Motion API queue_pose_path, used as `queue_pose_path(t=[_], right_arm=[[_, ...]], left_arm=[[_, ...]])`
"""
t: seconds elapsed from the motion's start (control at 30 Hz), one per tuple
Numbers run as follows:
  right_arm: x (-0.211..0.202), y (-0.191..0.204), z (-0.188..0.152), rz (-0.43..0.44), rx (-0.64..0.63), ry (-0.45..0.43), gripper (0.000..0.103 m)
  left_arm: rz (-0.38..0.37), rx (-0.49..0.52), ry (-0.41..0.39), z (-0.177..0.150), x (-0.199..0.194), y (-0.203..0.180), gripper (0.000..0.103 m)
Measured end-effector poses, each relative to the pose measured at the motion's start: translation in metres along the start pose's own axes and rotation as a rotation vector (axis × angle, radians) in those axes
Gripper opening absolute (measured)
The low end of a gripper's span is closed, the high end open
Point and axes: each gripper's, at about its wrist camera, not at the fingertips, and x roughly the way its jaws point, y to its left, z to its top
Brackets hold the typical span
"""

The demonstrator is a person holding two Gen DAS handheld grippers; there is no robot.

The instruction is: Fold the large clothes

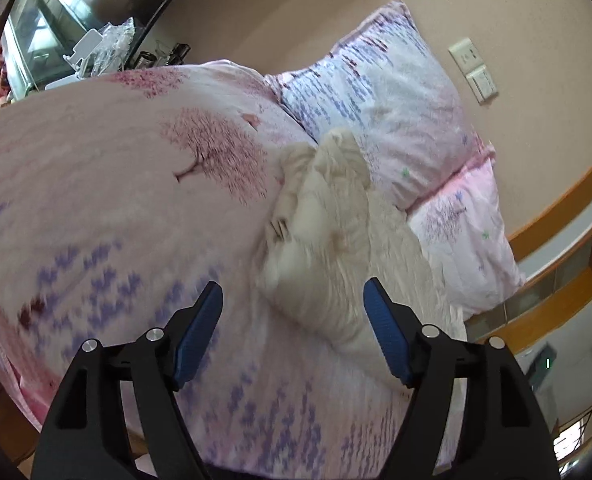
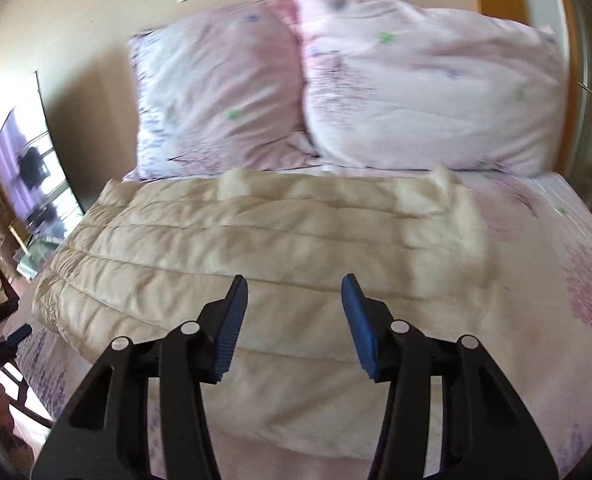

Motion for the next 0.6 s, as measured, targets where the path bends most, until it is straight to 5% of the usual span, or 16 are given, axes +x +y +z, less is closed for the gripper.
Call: queue_pose_path(t=[0.2,0.6], right_arm=[[0.024,0.032,0.003,-0.015,-0.044,0.013,0.049],[0.049,0.036,0.000,-0.075,-0.058,0.046,0.049]], left_arm=[[0.011,0.046,0.085,-0.020,0.019,-0.022,0.078],[0.093,0.049,0.106,-0.010,0.054,-0.035,0.078]])
